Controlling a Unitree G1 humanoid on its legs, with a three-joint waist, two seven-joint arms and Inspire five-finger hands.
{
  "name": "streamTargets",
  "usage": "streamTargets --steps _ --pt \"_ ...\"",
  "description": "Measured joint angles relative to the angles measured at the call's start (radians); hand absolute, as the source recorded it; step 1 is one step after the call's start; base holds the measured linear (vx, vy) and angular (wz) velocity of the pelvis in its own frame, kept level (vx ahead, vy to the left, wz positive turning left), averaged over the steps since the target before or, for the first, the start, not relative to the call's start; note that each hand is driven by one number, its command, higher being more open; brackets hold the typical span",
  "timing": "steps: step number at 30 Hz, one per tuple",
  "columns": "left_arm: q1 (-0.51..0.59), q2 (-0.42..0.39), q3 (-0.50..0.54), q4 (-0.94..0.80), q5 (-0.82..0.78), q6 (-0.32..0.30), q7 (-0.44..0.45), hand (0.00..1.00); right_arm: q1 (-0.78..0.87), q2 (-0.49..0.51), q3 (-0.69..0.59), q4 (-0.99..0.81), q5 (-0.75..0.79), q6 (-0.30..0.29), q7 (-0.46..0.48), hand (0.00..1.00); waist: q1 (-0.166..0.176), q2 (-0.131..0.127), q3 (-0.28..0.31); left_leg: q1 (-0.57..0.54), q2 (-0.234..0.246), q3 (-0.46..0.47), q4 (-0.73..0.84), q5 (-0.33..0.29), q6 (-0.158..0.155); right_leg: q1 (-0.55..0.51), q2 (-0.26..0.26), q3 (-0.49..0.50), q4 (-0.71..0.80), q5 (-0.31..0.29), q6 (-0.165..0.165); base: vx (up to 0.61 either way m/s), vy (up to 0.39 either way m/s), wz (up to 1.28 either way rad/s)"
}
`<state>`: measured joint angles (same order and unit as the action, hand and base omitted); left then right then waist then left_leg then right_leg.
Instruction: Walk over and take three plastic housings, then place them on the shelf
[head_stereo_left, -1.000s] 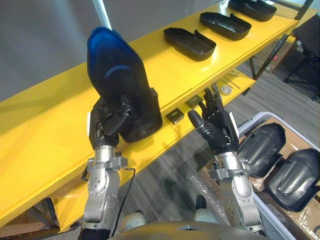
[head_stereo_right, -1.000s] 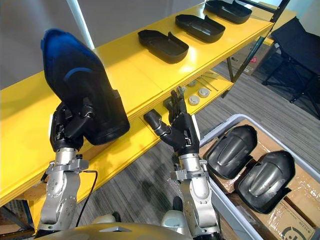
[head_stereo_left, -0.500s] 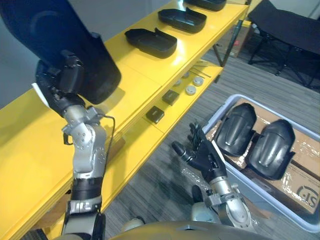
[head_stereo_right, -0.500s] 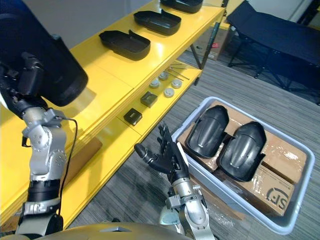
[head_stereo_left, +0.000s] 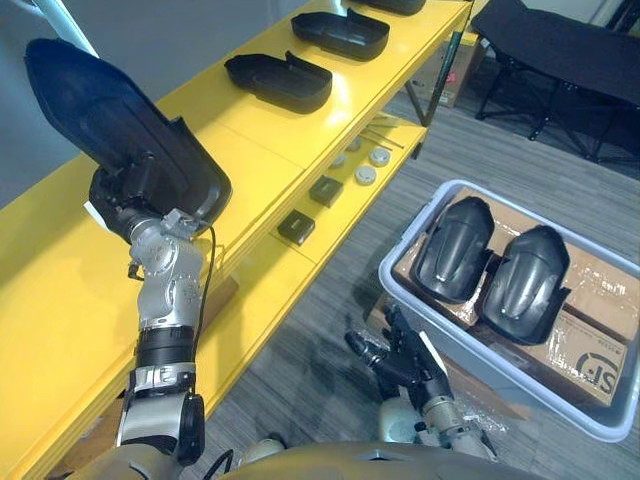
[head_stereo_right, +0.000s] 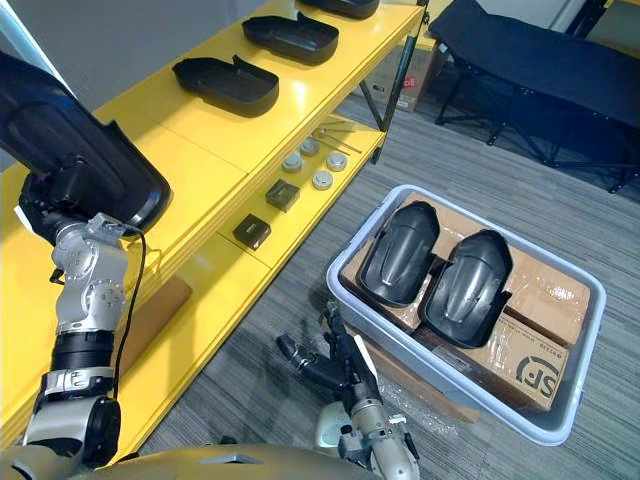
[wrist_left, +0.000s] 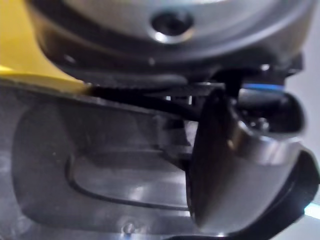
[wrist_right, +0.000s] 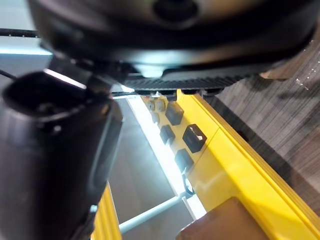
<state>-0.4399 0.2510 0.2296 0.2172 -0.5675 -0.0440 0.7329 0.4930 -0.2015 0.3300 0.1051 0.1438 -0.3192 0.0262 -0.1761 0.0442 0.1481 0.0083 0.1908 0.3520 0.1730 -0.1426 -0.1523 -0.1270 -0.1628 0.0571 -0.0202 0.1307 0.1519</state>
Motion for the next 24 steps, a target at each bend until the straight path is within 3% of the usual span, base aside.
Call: streamTargets --steps 7,11,12,19,24 --pt "-0.066 0.0 0.0 0.079 -0.063 0.003 -0.015 0.0 -0.005 -0.004 0.057 0.0 0.0 0.0 -0.013 1.0 0.014 -0.004 0.01 -0.004 0.001 -0.001 0.001 0.002 0.0 -0.004 -0.001 -0.003 0.0 0.001 -0.001 0.0 -0.001 0.01" --pt "-0.1 0.002 -0.015 0.126 -0.097 0.037 -0.027 0.0 -0.014 -0.017 0.087 0.0 0.0 0.0 -0.032 1.0 0.026 -0.006 0.019 -0.006 0.0 -0.001 0.007 0.002 0.0 -0.003 -0.004 -0.006 0.0 0.001 -0.001 -0.01 0.001 0.01" --pt "-0.116 0.003 -0.02 0.149 -0.105 0.055 -0.027 1.0 -0.02 -0.022 0.093 0.0 0.001 0.0 -0.037 1.0 0.031 -0.007 0.026 -0.008 0.001 -0.001 0.014 0.002 0.0 0.0 -0.005 -0.009 0.0 0.001 -0.001 -0.03 0.006 0.05" --pt "-0.15 0.057 -0.074 0.232 -0.083 0.131 -0.023 1.0 -0.04 -0.031 0.103 0.0 0.001 0.0 -0.04 1.0 0.032 -0.005 0.046 -0.008 0.006 -0.003 0.022 0.0 -0.003 0.006 -0.002 -0.012 0.0 0.001 -0.003 -0.03 0.001 0.01" --pt "-0.192 0.073 -0.075 0.278 -0.066 0.134 -0.026 1.0 -0.044 -0.037 0.114 0.0 0.002 0.0 -0.056 1.0 0.033 -0.008 0.065 -0.016 0.019 -0.002 0.033 -0.002 -0.006 0.006 0.007 -0.012 0.0 0.003 -0.012 -0.03 -0.006 -0.01"
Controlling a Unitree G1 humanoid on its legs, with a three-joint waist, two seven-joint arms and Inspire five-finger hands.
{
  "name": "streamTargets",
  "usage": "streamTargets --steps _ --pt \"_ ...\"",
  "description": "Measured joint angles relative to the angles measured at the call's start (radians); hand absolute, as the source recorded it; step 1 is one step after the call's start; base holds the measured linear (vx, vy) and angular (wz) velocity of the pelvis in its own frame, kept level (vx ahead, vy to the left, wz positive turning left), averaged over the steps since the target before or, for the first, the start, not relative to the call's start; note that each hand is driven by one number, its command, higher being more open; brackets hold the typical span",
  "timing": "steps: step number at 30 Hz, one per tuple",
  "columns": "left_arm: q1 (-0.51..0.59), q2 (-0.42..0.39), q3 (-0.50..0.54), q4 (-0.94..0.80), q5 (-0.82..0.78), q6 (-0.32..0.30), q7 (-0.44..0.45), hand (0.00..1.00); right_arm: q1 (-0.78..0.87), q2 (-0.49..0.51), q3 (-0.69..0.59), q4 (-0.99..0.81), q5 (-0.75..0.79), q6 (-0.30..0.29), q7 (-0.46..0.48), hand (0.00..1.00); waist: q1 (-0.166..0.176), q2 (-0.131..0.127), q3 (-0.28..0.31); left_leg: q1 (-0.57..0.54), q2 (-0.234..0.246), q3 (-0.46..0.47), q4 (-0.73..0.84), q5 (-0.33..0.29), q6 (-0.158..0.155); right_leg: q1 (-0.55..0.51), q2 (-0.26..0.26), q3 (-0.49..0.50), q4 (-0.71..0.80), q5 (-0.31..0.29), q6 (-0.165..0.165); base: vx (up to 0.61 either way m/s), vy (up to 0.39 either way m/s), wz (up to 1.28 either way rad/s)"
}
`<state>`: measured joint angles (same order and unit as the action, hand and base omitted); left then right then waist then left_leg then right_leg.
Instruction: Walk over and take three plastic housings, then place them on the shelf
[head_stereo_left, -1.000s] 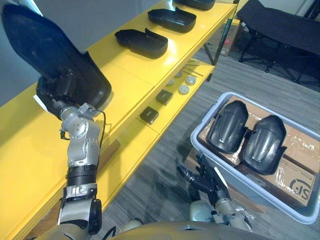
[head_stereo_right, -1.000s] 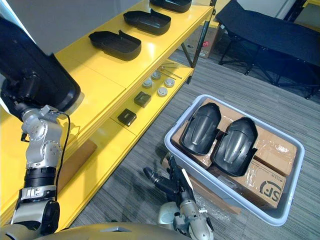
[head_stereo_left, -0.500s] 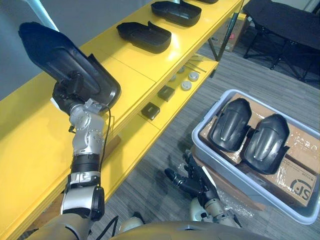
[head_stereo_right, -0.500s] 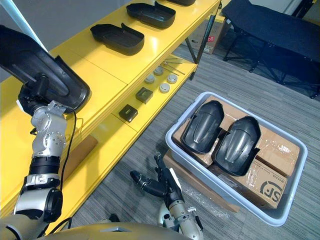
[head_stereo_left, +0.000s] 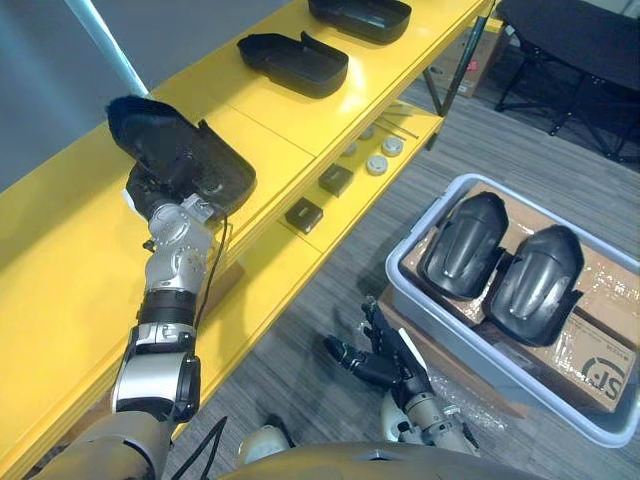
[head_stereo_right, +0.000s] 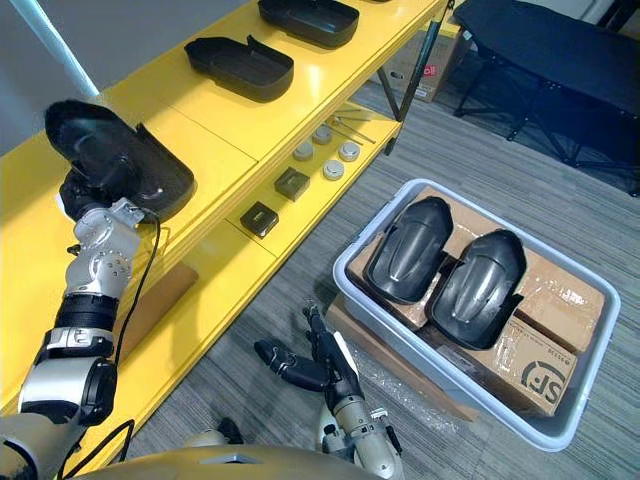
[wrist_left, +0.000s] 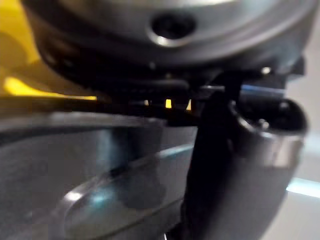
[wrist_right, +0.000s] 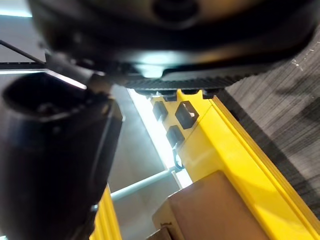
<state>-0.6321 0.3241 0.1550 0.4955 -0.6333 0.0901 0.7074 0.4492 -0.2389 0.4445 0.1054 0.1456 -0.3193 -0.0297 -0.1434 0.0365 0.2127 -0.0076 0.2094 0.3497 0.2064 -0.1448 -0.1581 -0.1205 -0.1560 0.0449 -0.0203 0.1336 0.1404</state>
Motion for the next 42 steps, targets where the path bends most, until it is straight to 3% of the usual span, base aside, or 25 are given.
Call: streamTargets --steps 24,33,37,42 --pt "-0.076 0.041 0.02 0.129 0.103 0.032 0.058 1.0 0.0 -0.014 0.071 0.013 0.02 -0.003 -0.025 1.0 -0.027 -0.002 0.014 0.041 0.013 0.012 -0.023 0.01 -0.011 0.03 0.016 0.0 -0.011 0.007 0.001 -0.01 0.001 -0.01" --pt "-0.077 0.109 0.023 0.145 0.242 0.239 -0.075 1.0 0.005 -0.014 0.075 0.018 0.021 -0.004 -0.019 1.0 -0.03 0.005 0.005 0.086 0.011 0.011 -0.058 0.023 -0.014 0.077 0.018 -0.012 -0.036 0.009 0.0 0.0 0.004 0.01" --pt "-0.079 0.116 0.027 0.168 0.266 0.266 -0.1 1.0 0.005 -0.014 0.078 0.035 0.021 -0.003 -0.018 1.0 -0.031 0.013 -0.003 0.098 0.01 0.01 -0.069 0.031 -0.014 0.088 0.019 -0.015 -0.038 0.009 0.0 0.0 0.0 0.0" --pt "-0.083 0.116 0.035 0.198 0.404 0.338 -0.146 1.0 0.007 -0.02 0.081 0.057 0.02 -0.001 -0.017 1.0 -0.037 0.018 -0.02 0.106 0.011 0.011 -0.075 0.037 -0.015 0.094 0.02 -0.015 -0.041 0.01 -0.001 -0.01 0.003 0.0"
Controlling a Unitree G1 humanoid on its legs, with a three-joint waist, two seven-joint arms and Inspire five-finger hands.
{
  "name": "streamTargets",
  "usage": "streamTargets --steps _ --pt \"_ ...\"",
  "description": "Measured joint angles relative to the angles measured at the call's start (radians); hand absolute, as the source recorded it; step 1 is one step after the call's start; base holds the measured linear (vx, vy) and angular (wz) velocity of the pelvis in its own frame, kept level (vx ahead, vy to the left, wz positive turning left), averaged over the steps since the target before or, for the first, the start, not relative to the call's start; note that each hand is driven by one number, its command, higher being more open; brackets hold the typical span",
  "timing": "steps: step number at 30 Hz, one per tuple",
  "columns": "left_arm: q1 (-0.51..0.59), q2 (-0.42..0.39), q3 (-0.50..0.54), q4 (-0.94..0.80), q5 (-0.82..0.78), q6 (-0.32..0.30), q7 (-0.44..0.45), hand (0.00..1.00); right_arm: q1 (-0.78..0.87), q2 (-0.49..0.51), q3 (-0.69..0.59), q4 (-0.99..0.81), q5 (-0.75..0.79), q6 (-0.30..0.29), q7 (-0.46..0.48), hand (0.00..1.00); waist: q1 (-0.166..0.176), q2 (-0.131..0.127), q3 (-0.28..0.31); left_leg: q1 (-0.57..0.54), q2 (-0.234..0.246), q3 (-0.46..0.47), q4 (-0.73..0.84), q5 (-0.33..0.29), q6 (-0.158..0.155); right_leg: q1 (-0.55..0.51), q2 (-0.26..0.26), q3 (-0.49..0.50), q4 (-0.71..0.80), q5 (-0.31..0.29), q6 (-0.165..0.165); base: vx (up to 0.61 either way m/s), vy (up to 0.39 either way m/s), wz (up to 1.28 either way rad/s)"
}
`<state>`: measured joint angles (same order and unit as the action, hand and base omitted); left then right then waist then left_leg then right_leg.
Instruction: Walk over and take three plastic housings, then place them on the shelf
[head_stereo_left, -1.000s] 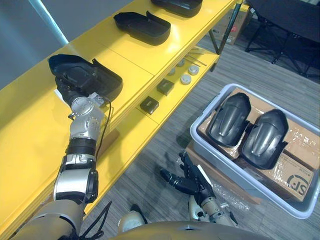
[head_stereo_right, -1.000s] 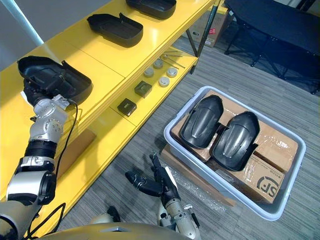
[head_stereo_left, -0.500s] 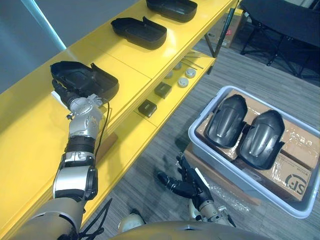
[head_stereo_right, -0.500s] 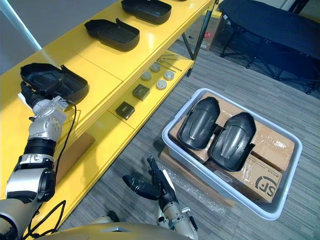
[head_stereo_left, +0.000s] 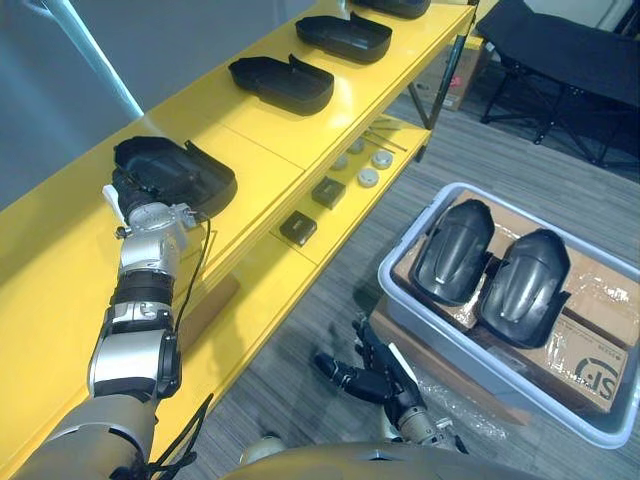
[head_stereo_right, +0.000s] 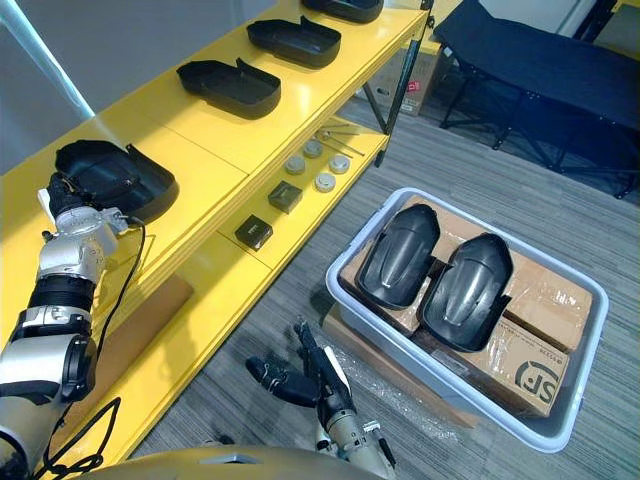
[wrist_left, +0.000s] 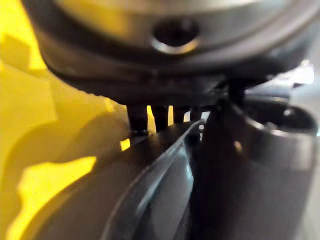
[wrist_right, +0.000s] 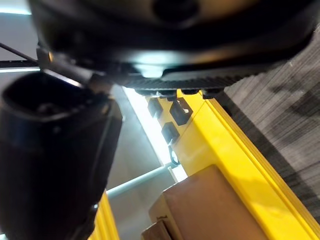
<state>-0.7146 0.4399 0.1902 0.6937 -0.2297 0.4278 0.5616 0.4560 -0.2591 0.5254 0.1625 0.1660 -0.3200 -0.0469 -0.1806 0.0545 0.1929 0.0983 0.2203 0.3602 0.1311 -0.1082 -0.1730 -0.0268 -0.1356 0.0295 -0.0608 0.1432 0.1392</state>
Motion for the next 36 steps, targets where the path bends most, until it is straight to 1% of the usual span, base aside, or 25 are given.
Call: streamTargets --steps 3,7,8,12,16,18,21,23,24,26,28,29,31,33,34,35,36 --pt "-0.01 0.009 0.015 0.029 0.017 0.035 -0.024 1.0 0.0 -0.003 -0.001 0.0 0.0 0.0 0.012 1.0 -0.008 0.0 -0.015 0.012 -0.001 0.001 -0.015 0.009 -0.001 0.005 0.002 0.0 -0.001 0.001 -0.001 0.0 0.0 0.0" --pt "-0.017 0.01 0.014 0.074 0.012 0.027 -0.029 1.0 -0.002 -0.003 0.001 0.025 -0.001 0.0 0.02 1.0 -0.009 0.002 -0.038 0.014 0.0 0.001 -0.018 0.01 -0.001 0.013 0.002 -0.002 -0.014 0.006 -0.003 0.0 0.0 0.0" --pt "-0.017 0.01 0.013 0.087 -0.003 0.009 -0.029 1.0 -0.001 -0.004 0.0 0.035 -0.001 0.0 0.018 1.0 -0.009 0.003 -0.043 0.014 -0.001 0.0 -0.02 0.011 -0.001 0.013 0.002 -0.003 -0.014 0.007 -0.003 0.0 0.0 0.0" --pt "-0.017 0.01 0.011 0.093 -0.043 -0.029 -0.019 1.0 -0.001 -0.003 -0.002 0.044 -0.002 -0.001 0.012 1.0 -0.009 -0.001 -0.046 0.014 -0.003 -0.009 -0.032 0.021 -0.003 0.014 0.002 -0.012 -0.014 0.009 -0.004 -0.02 0.007 0.07" --pt "-0.017 0.01 0.001 0.086 -0.053 -0.083 0.024 1.0 -0.005 -0.002 -0.005 0.044 -0.002 -0.018 0.013 1.0 -0.01 -0.001 -0.047 0.014 -0.003 -0.016 -0.033 0.023 -0.002 0.019 0.002 -0.017 -0.015 0.01 -0.006 -0.02 0.012 0.04" --pt "-0.017 0.011 -0.023 0.076 -0.076 -0.122 0.045 1.0 -0.006 0.001 -0.006 0.044 -0.002 -0.02 0.013 1.0 -0.01 -0.003 -0.047 0.014 -0.003 -0.027 -0.033 0.025 -0.002 0.028 0.001 -0.027 -0.016 0.01 -0.006 -0.02 0.014 0.12" --pt "-0.015 0.01 -0.044 0.039 -0.077 -0.128 0.042 1.0 -0.014 0.001 -0.006 0.044 -0.003 -0.021 0.015 1.0 -0.002 -0.005 -0.049 0.012 -0.004 -0.032 -0.033 0.027 -0.002 0.028 0.0 -0.03 -0.016 0.011 -0.007 -0.03 0.016 0.06" --pt "0.007 0.01 -0.072 -0.029 -0.08 -0.165 0.039 1.0 -0.025 0.001 -0.007 0.039 -0.002 -0.021 0.018 1.0 0.009 -0.01 -0.053 0.012 -0.004 -0.036 -0.035 0.029 -0.001 0.029 0.0 -0.034 -0.016 0.011 -0.007 -0.03 0.012 0.04" --pt "0.018 0.01 -0.079 -0.057 -0.08 -0.178 0.036 1.0 -0.031 0.001 -0.008 0.034 -0.002 -0.021 0.018 1.0 0.01 -0.012 -0.054 0.012 -0.005 -0.037 -0.037 0.03 -0.001 0.029 0.0 -0.035 -0.016 0.011 -0.007 -0.03 0.011 0.07" --pt "0.051 0.01 -0.096 -0.14 -0.1 -0.227 0.022 1.0 -0.037 0.002 -0.011 0.012 -0.002 -0.023 0.018 1.0 0.011 -0.019 -0.058 0.012 -0.008 -0.045 -0.05 0.039 -0.001 0.029 -0.002 -0.042 -0.016 0.011 -0.007 -0.02 0.01 0.09" --pt "0.07 0.008 -0.103 -0.197 -0.125 -0.251 0.015 1.0 -0.038 0.003 -0.019 -0.02 -0.002 -0.023 0.019 1.0 0.013 -0.02 -0.059 0.009 -0.01 -0.054 -0.05 0.04 -0.001 0.029 -0.004 -0.048 -0.016 0.011 -0.007 -0.01 0.012 0.09" --pt "0.1 0.008 -0.105 -0.282 -0.129 -0.261 0.018 1.0 -0.038 0.012 -0.035 -0.06 -0.002 -0.023 0.028 1.0 0.012 -0.02 -0.059 0.008 -0.01 -0.058 -0.051 0.041 -0.001 0.029 -0.003 -0.051 -0.016 0.011 -0.007 -0.02 0.015 0.07" --pt "0.122 0.006 -0.104 -0.362 -0.141 -0.283 0.025 1.0 -0.042 0.025 -0.051 -0.097 0.0 -0.024 0.038 1.0 0.015 -0.019 -0.059 0.006 -0.01 -0.063 -0.051 0.042 -0.001 0.029 -0.003 -0.055 -0.016 0.011 -0.007 -0.02 0.01 0.07" --pt "0.142 0.003 -0.103 -0.483 -0.162 -0.319 0.033 1.0 -0.05 0.029 -0.055 -0.157 0.002 -0.033 0.062 1.0 0.015 -0.016 -0.061 -0.004 -0.013 -0.078 -0.051 0.045 0.001 0.028 -0.007 -0.067 -0.016 0.011 -0.007 -0.02 0.012 0.16" --pt "0.146 0.0 -0.102 -0.513 -0.162 -0.323 0.036 1.0 -0.052 0.028 -0.054 -0.169 0.003 -0.033 0.071 1.0 0.015 -0.014 -0.062 -0.006 -0.015 -0.082 -0.053 0.047 0.002 0.028 -0.008 -0.072 -0.016 0.011 -0.007 -0.02 0.015 0.21" --pt "0.164 -0.003 -0.099 -0.58 -0.162 -0.333 0.046 1.0 -0.06 0.028 -0.049 -0.187 0.005 -0.033 0.088 1.0 0.015 -0.01 -0.065 -0.009 -0.018 -0.09 -0.062 0.054 0.004 0.028 -0.011 -0.081 -0.016 0.01 -0.007 -0.02 0.014 0.21" --pt "0.188 -0.006 -0.097 -0.643 -0.162 -0.356 0.054 1.0 -0.07 0.028 -0.042 -0.195 0.007 -0.032 0.102 1.0 0.017 -0.004 -0.067 -0.015 -0.021 -0.099 -0.069 0.06 0.005 0.028 -0.013 -0.091 -0.016 0.01 -0.008 -0.03 0.013 0.25"
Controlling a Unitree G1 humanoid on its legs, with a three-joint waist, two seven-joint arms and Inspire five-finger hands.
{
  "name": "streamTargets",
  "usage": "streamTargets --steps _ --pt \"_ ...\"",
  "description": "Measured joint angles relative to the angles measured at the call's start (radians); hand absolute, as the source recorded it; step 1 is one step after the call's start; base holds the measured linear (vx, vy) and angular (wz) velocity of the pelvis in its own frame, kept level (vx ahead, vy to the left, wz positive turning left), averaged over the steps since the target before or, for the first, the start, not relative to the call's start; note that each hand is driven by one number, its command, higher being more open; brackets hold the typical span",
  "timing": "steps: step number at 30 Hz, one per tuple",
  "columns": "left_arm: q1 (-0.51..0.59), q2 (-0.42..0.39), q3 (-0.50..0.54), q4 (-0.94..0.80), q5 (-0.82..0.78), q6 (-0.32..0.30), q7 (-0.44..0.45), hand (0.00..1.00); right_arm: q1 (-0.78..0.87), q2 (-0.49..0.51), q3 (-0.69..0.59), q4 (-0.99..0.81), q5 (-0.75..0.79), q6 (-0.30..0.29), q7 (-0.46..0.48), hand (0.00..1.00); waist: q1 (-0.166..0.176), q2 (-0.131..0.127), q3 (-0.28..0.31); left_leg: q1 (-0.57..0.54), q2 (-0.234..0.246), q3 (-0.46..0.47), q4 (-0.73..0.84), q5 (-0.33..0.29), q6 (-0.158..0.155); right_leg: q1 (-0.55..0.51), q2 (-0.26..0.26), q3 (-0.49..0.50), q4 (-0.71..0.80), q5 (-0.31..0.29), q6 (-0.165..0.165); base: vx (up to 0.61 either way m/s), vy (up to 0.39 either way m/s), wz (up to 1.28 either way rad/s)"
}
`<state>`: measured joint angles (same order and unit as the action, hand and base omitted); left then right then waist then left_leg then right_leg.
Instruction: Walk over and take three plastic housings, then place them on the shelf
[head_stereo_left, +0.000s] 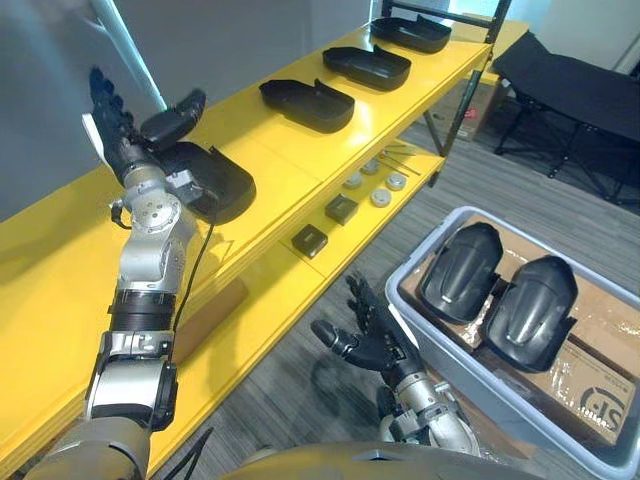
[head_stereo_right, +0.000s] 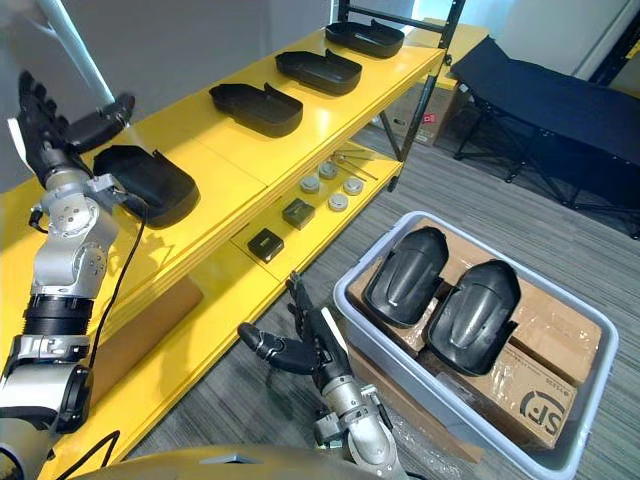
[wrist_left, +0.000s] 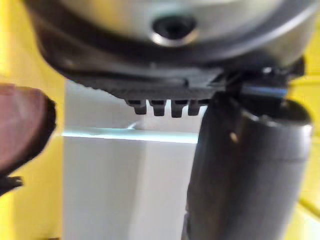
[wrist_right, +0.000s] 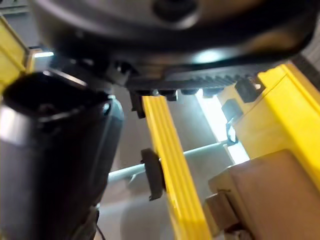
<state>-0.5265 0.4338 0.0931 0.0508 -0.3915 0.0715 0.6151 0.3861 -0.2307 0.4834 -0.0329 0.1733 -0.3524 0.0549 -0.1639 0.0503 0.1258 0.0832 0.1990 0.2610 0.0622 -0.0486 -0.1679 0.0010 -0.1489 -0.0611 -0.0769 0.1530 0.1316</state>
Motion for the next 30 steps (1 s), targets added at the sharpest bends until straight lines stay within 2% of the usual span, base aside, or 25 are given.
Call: streamTargets --steps 4,6,8,9,11,13,15,18,20,22,25,27,30 --pt "0.105 -0.029 0.009 -0.19 0.0 -0.049 0.023 1.0 -0.021 -0.001 0.022 -0.003 -0.003 0.002 0.006 1.0 0.023 0.013 -0.001 -0.033 -0.005 -0.049 -0.002 0.015 0.004 -0.001 -0.007 -0.047 0.0 -0.003 -0.003 -0.03 0.006 0.37" --pt "0.205 -0.058 0.032 -0.288 0.006 -0.078 0.042 1.0 -0.025 -0.001 0.02 -0.003 -0.023 0.001 -0.015 1.0 0.031 0.017 -0.001 -0.046 -0.006 -0.074 -0.009 0.025 0.004 -0.001 -0.009 -0.071 0.0 -0.006 -0.006 -0.03 -0.01 0.35" --pt "0.393 -0.13 0.052 -0.429 0.016 -0.11 0.076 1.0 -0.032 -0.001 -0.001 -0.026 -0.095 0.0 -0.091 1.0 0.06 0.019 0.0 -0.06 -0.006 -0.099 -0.017 0.035 0.003 -0.002 -0.009 -0.096 0.0 -0.008 -0.008 -0.03 -0.008 0.31" --pt "0.441 -0.151 0.052 -0.454 0.023 -0.119 0.081 1.0 -0.033 -0.001 -0.014 -0.039 -0.099 0.0 -0.109 1.0 0.069 0.019 0.0 -0.064 -0.007 -0.105 -0.017 0.035 0.003 -0.001 -0.009 -0.101 0.0 -0.008 -0.008 -0.03 0.002 0.23" --pt "0.639 -0.237 0.048 -0.523 0.079 -0.145 0.107 1.0 -0.051 0.0 -0.104 -0.138 -0.12 -0.007 -0.164 1.0 0.101 0.018 0.0 -0.075 -0.009 -0.121 -0.013 0.038 0.002 -0.001 -0.011 -0.114 0.0 -0.009 -0.008 -0.03 0.01 0.19" --pt "0.759 -0.293 0.041 -0.534 0.091 -0.162 0.12 1.0 -0.097 0.0 -0.199 -0.243 -0.126 -0.033 -0.191 1.0 0.122 0.014 0.009 -0.077 -0.011 -0.135 -0.013 0.043 0.001 0.006 -0.014 -0.128 0.0 -0.01 -0.009 -0.03 0.009 0.18" --pt "0.822 -0.318 0.032 -0.534 0.091 -0.163 0.118 1.0 -0.175 -0.004 -0.261 -0.306 -0.116 -0.05 -0.204 1.0 0.136 0.008 0.021 -0.079 -0.011 -0.142 -0.01 0.044 -0.001 0.009 -0.014 -0.13 0.0 -0.016 -0.01 -0.07 0.002 0.1" --pt "0.887 -0.334 -0.015 -0.534 0.087 -0.203 0.078 1.0 -0.312 -0.01 -0.278 -0.339 -0.109 -0.097 -0.229 1.0 0.138 -0.002 0.051 -0.099 -0.012 -0.169 0.003 0.043 -0.001 0.013 -0.015 -0.153 0.0 -0.017 -0.009 -0.08 -0.003 0.2" --pt "0.894 -0.343 -0.037 -0.533 0.082 -0.22 0.021 1.0 -0.36 -0.013 -0.278 -0.339 -0.11 -0.101 -0.238 1.0 0.154 -0.002 0.068 -0.106 -0.012 -0.175 0.005 0.045 -0.002 0.009 -0.015 -0.157 0.005 -0.017 -0.009 -0.06 0.003 0.12" --pt "0.894 -0.346 -0.046 -0.533 0.071 -0.256 -0.047 1.0 -0.392 -0.025 -0.278 -0.338 -0.067 -0.09 -0.201 1.0 0.17 0.0 0.089 -0.114 -0.013 -0.179 0.005 0.05 0.001 0.002 -0.016 -0.16 0.009 -0.017 -0.009 -0.03 0.005 0.08" --pt "0.892 -0.346 -0.047 -0.533 0.016 -0.302 -0.137 1.0 -0.437 -0.058 -0.288 -0.33 0.014 -0.031 -0.142 1.0 0.179 0.01 0.125 -0.128 -0.016 -0.193 0.006 0.062 0.003 -0.005 -0.021 -0.176 0.019 -0.018 -0.01 -0.01 0.008 0.14" --pt "0.891 -0.345 -0.049 -0.532 -0.005 -0.339 -0.207 1.0 -0.49 -0.065 -0.3 -0.299 0.056 0.041 -0.113 1.0 0.185 0.009 0.142 -0.146 -0.017 -0.203 0.006 0.068 0.002 -0.021 -0.021 -0.184 0.025 -0.011 -0.01 0.01 0.0 0.1" --pt "0.882 -0.337 -0.076 -0.531 -0.003 -0.382 -0.243 1.0 -0.575 -0.091 -0.302 -0.215 0.072 0.1 -0.095 1.0 0.187 0.009 0.181 -0.145 -0.017 -0.208 0.008 0.068 0.002 -0.022 -0.022 -0.186 0.037 -0.013 -0.013 0.0 0.005 0.04"
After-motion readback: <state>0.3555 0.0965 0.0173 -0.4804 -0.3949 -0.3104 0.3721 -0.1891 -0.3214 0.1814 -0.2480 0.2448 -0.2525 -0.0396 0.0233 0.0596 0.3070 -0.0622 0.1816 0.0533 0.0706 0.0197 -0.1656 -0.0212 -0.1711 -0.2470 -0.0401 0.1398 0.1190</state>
